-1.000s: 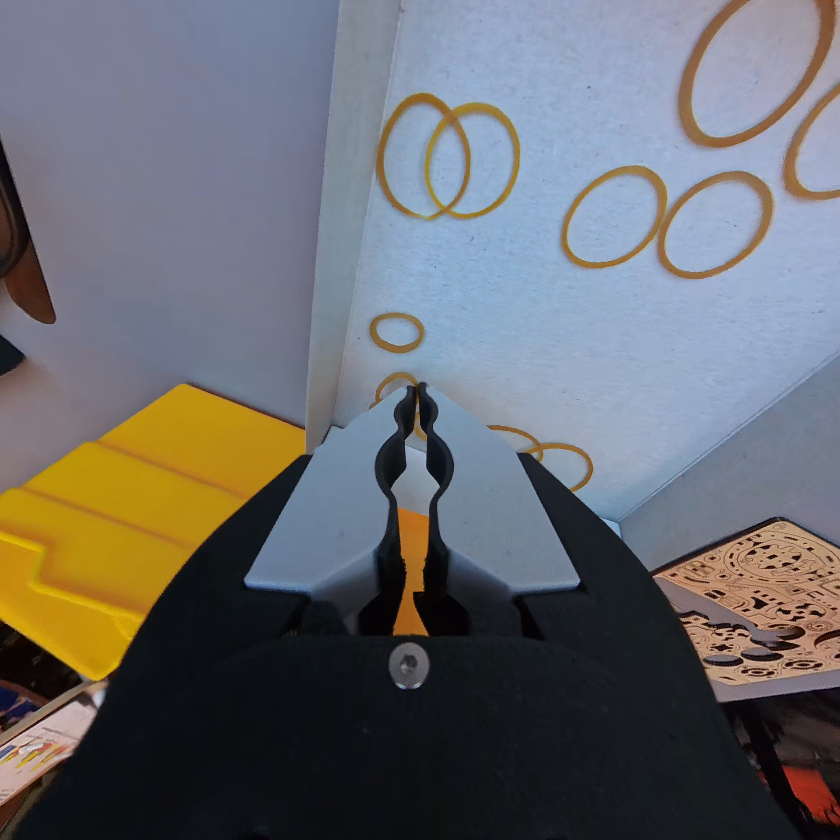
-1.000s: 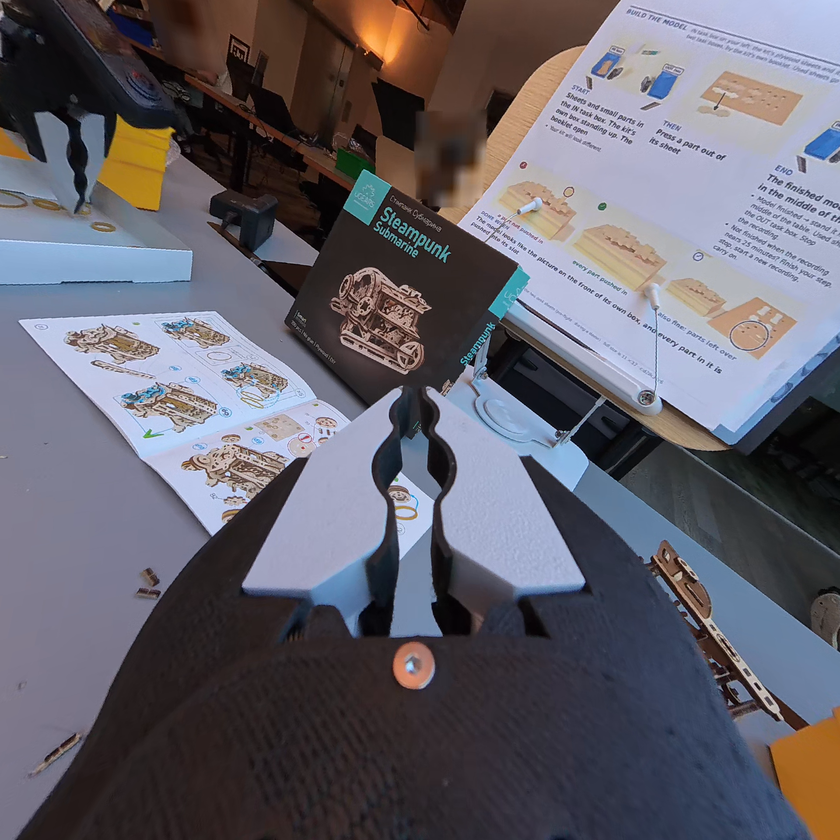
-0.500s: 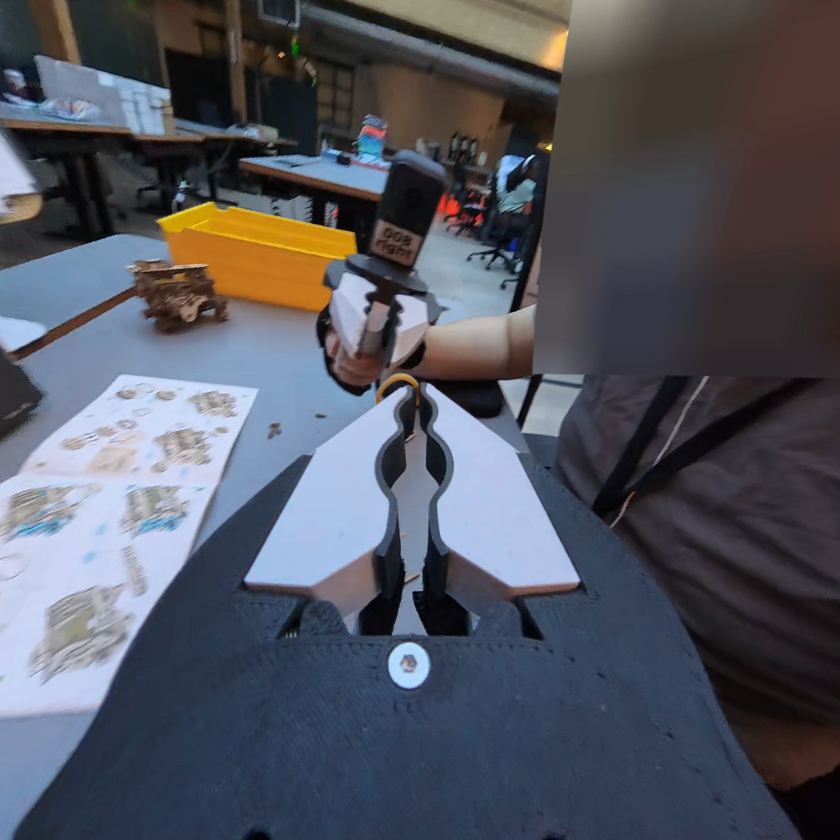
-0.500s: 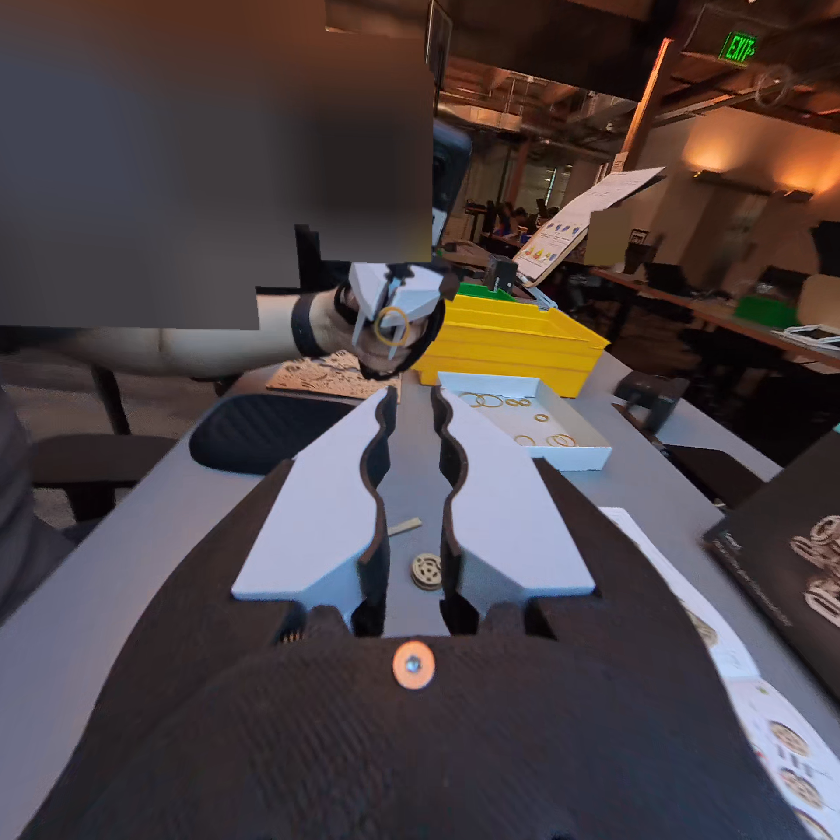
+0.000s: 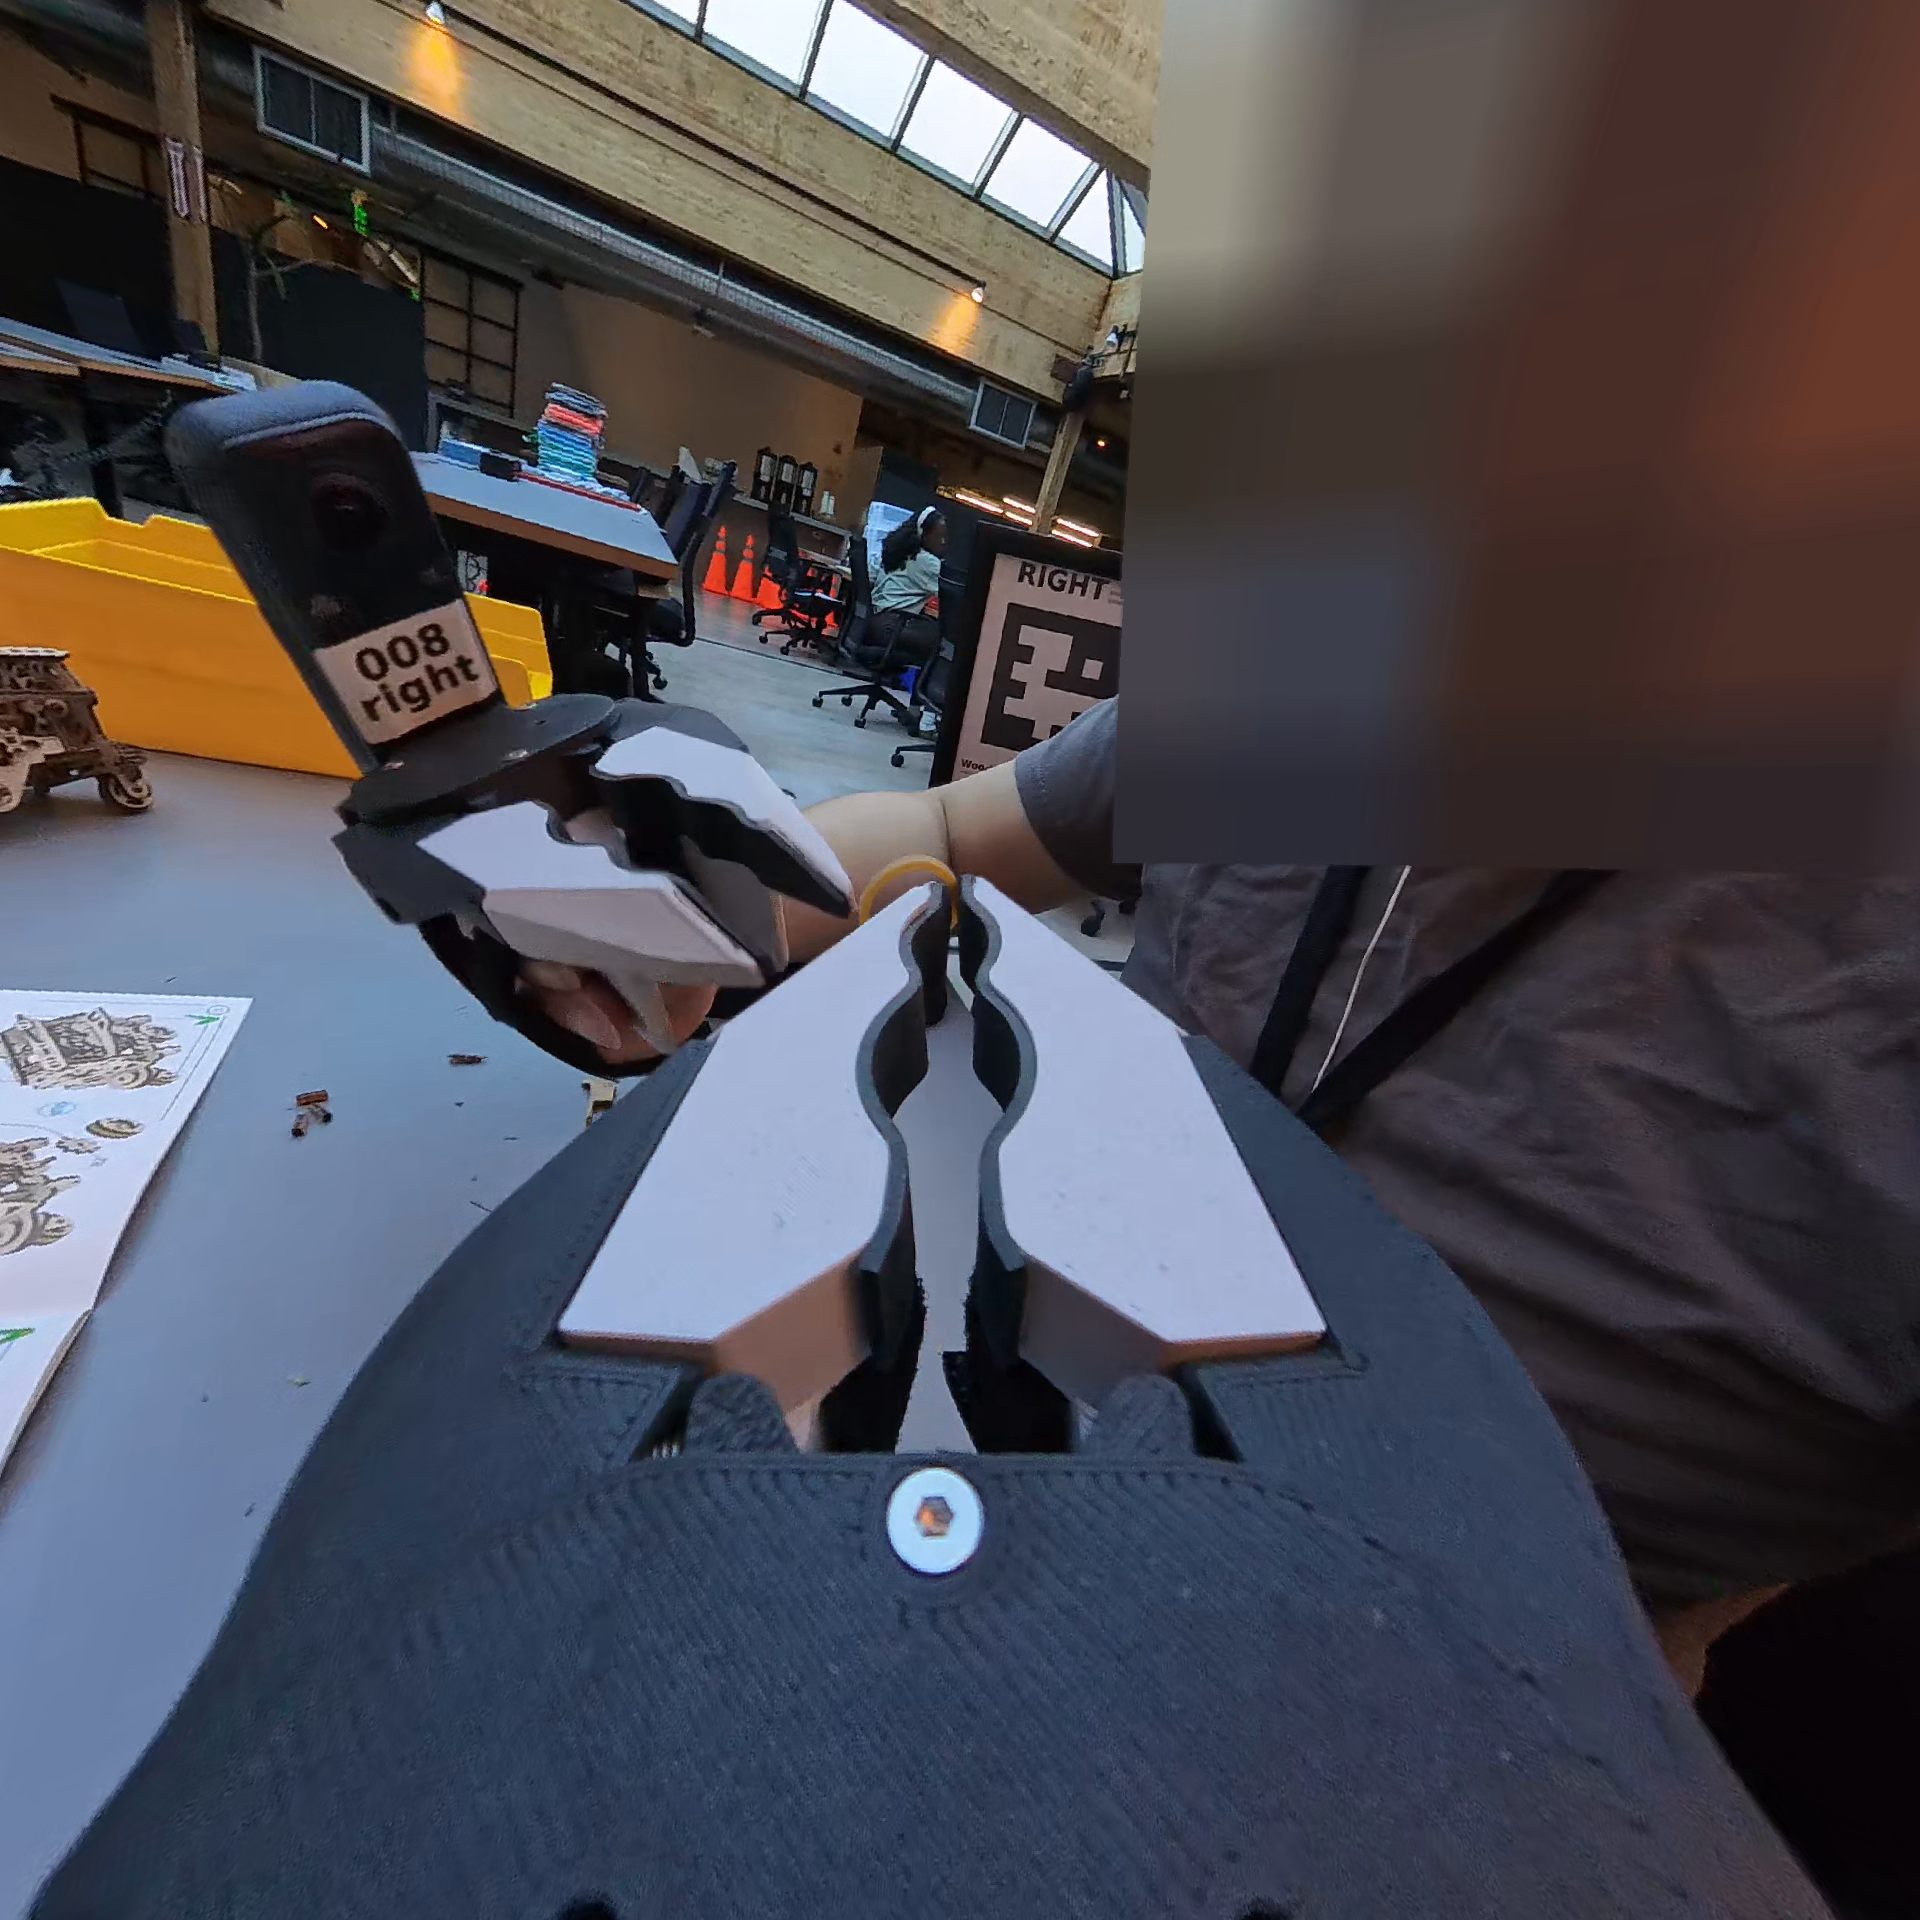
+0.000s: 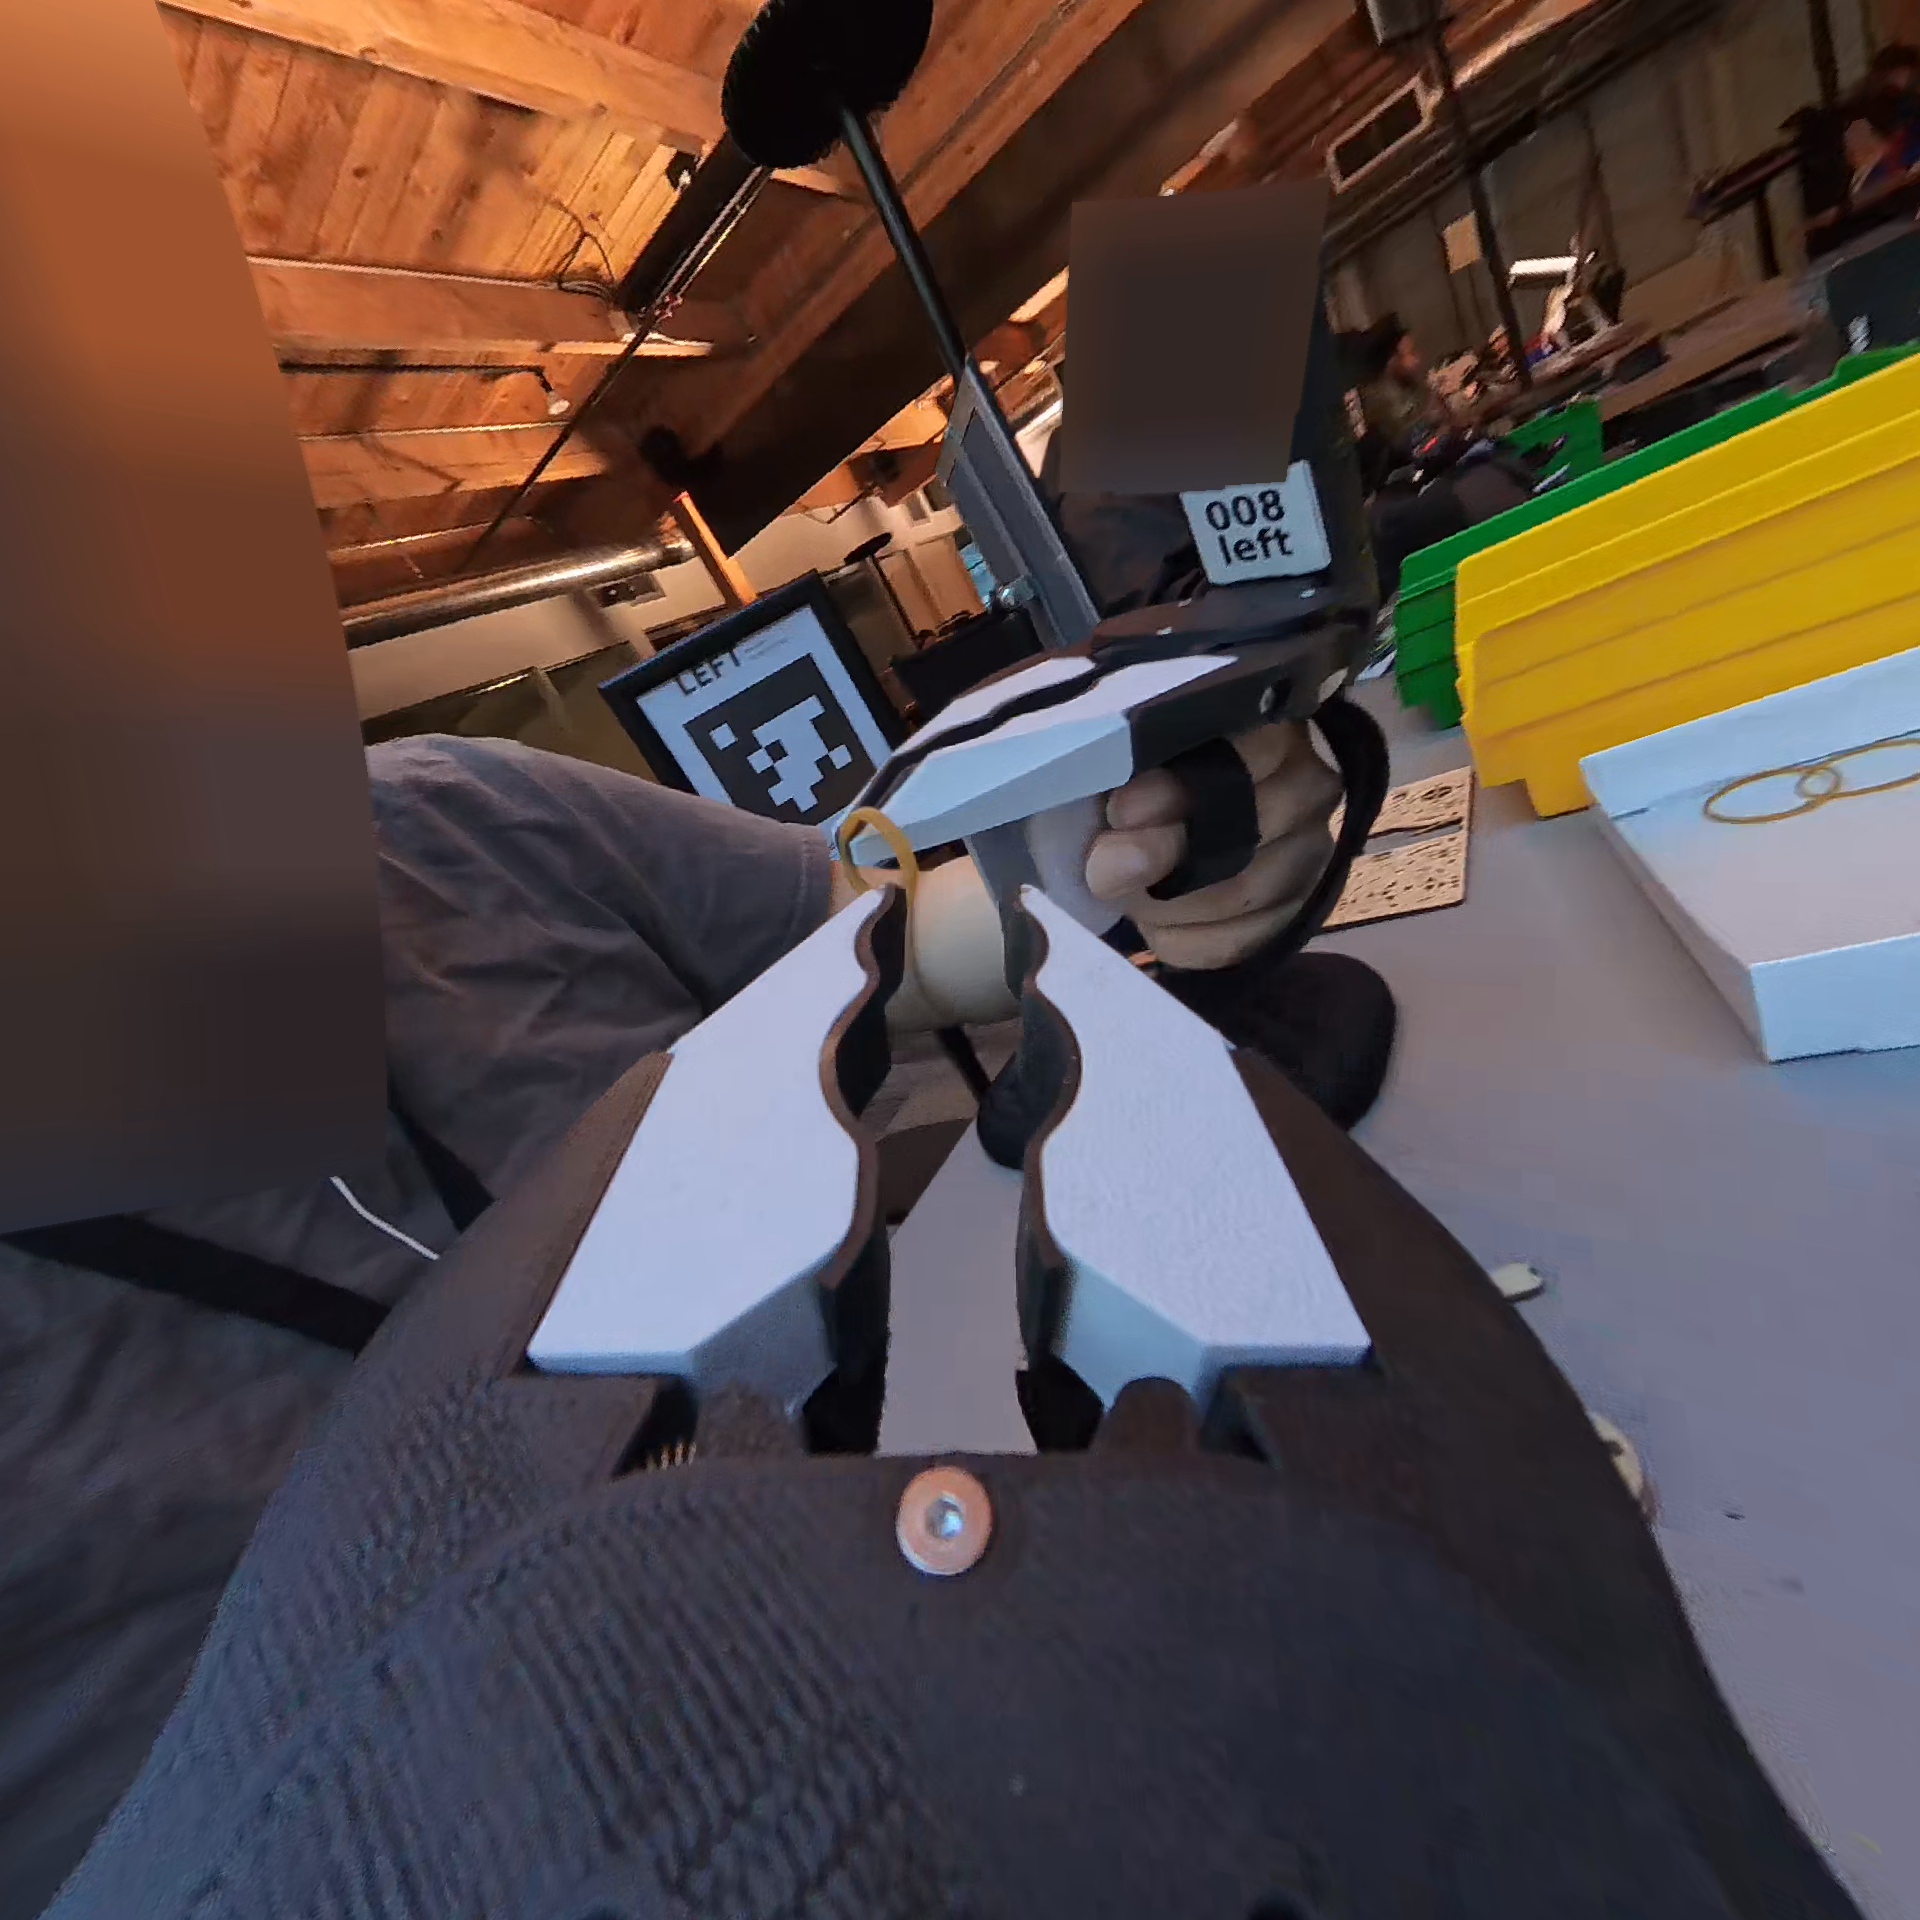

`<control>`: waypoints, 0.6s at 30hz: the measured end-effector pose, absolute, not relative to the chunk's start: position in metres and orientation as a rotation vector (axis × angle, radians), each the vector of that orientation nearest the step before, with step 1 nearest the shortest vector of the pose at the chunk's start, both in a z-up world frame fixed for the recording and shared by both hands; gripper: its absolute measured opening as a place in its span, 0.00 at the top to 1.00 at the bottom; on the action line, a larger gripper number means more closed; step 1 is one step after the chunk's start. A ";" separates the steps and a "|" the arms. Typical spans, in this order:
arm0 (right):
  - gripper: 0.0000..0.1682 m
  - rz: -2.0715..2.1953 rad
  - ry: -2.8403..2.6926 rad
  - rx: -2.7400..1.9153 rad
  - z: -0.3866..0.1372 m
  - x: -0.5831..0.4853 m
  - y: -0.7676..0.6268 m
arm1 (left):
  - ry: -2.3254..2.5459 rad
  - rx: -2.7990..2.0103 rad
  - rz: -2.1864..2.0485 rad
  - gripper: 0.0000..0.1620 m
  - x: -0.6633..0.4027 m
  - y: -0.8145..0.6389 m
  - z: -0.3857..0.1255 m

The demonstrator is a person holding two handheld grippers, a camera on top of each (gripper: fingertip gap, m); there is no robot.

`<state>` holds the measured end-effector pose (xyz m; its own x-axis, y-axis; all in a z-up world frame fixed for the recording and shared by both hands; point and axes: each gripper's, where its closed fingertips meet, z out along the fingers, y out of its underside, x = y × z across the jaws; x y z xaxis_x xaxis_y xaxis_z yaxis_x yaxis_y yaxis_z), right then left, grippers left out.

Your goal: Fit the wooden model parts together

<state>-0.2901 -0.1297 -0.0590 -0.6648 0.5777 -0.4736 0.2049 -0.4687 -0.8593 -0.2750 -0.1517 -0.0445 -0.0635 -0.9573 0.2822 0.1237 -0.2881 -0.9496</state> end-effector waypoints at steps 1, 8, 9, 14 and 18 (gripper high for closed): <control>0.90 2.271 -1.496 -1.151 -0.061 -0.290 -0.136 | 1.000 -1.284 -1.518 1.00 -0.274 -0.153 -0.044; 0.95 2.465 -1.442 -1.129 -0.052 -0.284 -0.137 | 1.025 -1.256 -1.534 1.00 -0.268 -0.153 -0.042; 0.94 2.465 -1.440 -1.128 -0.052 -0.284 -0.136 | 1.020 -1.257 -1.538 1.00 -0.268 -0.152 -0.042; 0.92 2.467 -1.465 -1.132 -0.054 -0.283 -0.138 | 1.014 -1.262 -1.552 1.00 -0.266 -0.149 -0.046; 0.99 2.435 -1.480 -1.163 -0.059 -0.283 -0.136 | 0.995 -1.285 -1.532 1.00 -0.267 -0.144 -0.050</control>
<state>-0.2828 -0.1356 -0.0591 -0.7126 0.4136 -0.5667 0.3128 -0.5357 -0.7843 -0.2675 -0.1445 -0.0496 -0.0804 -0.9547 0.2863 0.1265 -0.2947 -0.9472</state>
